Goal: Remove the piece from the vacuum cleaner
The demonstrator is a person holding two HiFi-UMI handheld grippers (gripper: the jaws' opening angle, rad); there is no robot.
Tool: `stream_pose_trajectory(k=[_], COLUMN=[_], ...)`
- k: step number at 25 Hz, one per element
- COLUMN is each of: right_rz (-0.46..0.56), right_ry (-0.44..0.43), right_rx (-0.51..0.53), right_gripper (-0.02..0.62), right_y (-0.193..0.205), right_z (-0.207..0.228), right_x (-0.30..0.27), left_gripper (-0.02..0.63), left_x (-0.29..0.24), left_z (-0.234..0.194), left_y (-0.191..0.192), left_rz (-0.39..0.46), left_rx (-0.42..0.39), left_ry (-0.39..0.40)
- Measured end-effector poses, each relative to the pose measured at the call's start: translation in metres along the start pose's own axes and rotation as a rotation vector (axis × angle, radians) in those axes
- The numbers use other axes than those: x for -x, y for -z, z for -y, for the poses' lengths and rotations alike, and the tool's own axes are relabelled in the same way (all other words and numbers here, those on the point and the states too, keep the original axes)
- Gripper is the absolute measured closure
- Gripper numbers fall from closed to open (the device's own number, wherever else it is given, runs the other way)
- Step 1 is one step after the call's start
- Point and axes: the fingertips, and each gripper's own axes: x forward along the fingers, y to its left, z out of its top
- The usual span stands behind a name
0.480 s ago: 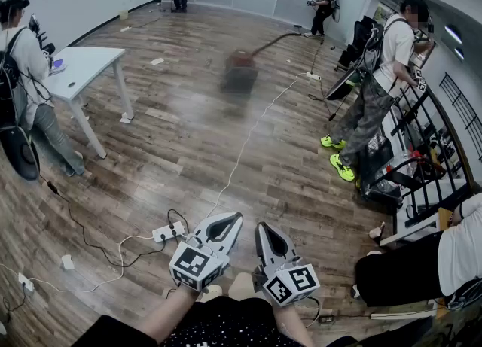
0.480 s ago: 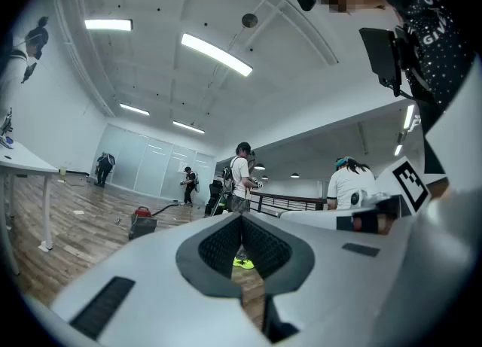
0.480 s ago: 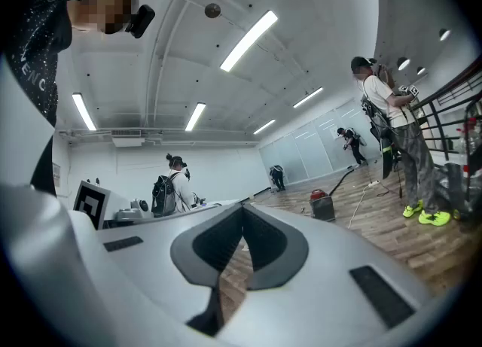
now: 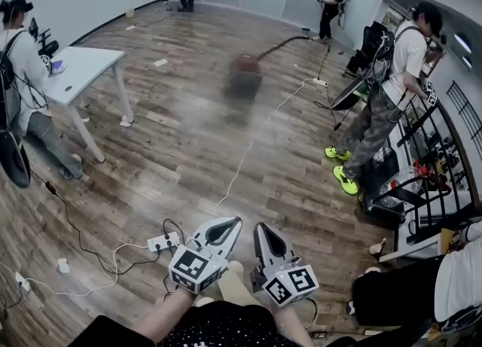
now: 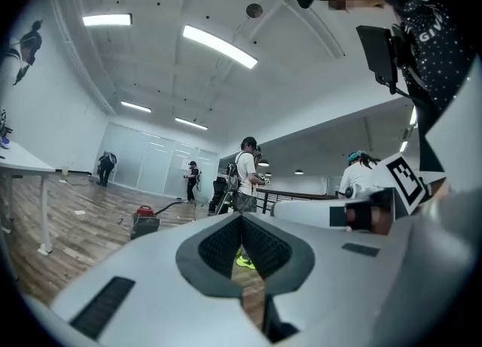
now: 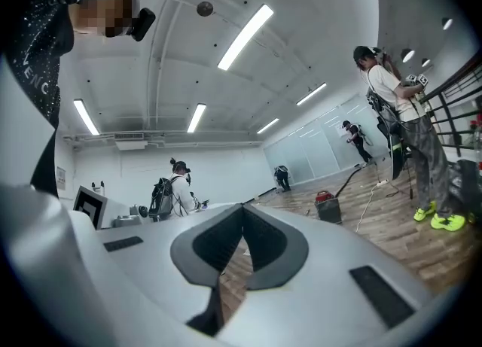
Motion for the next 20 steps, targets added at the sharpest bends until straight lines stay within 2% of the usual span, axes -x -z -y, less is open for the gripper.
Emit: stream_pose_trajectory(k=[11, 20], right_rz=[0.008, -0.033], right_ry=[-0.044, -0.089], right_rx=[0.008, -0.025], right_gripper=[0.584, 0.584], right_y=[-0.041, -0.038], right_z=[0.126, 0.173], right_x=[-0.078, -0.128], left_gripper=[0.595, 0.595], left_x=[-0.133, -0.188], left_z=[-0.059, -0.104], left_y=[-0.021, -0.016], left_rz=[0.050, 0.029], left_rx=[-0.022, -0.007], left_ry=[-0.051, -0.109])
